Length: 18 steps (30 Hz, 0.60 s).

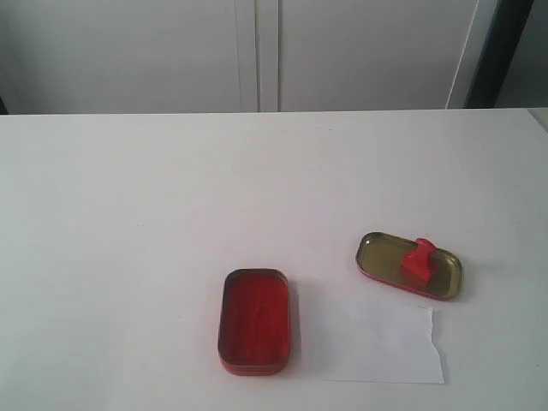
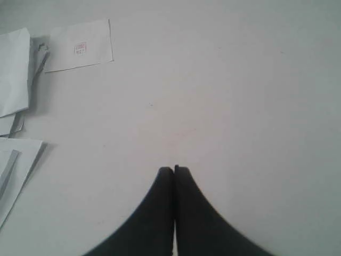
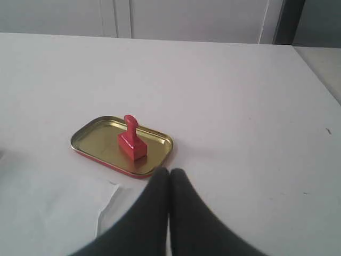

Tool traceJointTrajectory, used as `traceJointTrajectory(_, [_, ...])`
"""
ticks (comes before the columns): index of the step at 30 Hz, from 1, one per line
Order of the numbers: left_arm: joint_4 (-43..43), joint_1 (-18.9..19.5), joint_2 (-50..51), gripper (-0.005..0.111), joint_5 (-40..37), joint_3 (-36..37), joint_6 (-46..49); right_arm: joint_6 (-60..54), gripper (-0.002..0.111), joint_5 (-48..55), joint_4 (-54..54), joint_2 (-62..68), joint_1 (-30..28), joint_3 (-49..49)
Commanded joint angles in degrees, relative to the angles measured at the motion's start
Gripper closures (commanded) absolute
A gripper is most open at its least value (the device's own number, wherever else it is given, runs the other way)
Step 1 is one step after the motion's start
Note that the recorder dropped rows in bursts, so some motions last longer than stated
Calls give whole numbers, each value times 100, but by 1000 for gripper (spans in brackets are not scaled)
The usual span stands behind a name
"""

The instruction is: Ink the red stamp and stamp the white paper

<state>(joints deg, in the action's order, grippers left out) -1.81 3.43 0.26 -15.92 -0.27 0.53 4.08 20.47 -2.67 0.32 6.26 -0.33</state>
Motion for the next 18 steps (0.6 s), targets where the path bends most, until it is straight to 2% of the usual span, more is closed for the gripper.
traceJointTrajectory(1, [-27, -18, -26, 107, 6, 27, -53, 25, 108, -45, -21, -32, -59, 33])
traceJointTrajectory(18, [-27, -18, -26, 107, 6, 27, -53, 25, 108, -174, -21, -32, -59, 33])
